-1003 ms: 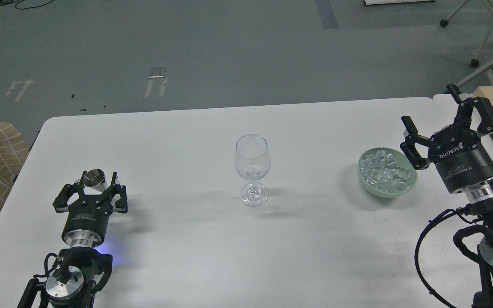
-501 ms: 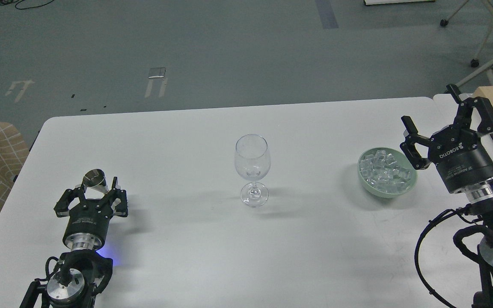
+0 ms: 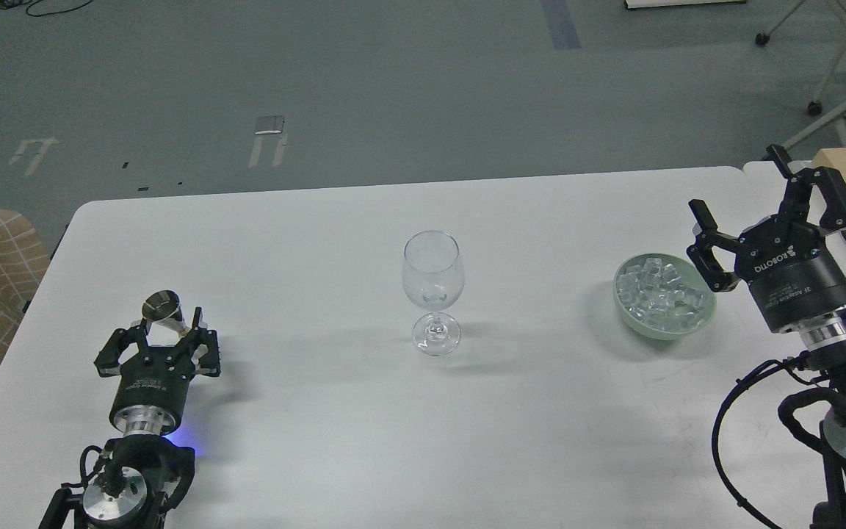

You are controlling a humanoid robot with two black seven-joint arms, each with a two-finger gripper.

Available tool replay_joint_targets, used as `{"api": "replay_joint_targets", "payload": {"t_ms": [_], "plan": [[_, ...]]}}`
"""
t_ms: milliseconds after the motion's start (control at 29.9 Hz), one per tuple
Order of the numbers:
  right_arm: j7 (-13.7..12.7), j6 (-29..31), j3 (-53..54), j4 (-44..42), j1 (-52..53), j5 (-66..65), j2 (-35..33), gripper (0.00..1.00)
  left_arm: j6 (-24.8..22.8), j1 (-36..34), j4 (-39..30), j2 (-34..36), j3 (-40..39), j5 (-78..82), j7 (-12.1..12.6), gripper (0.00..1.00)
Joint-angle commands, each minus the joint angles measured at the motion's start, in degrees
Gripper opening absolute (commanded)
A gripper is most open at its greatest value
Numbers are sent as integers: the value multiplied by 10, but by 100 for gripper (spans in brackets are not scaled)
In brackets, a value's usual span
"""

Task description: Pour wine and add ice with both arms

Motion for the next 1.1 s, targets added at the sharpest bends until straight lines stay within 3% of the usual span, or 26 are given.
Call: {"api": "replay_joint_targets", "payload": {"t_ms": [0,435,668,1070], "plan": [[0,0,0,0,-2,0,0,100,0,0,1,0,1,2,-2,63],[0,0,1,2,-3,0,0,100,-3,-2,14,0,1,3,-3,59],[0,0,1,1,-4,0,0,100,-34,-4,23,0,1,3,-2,53],[0,0,1,-1,-4,0,0,100,-34,-6,41,0,1,3,0,52]]}}
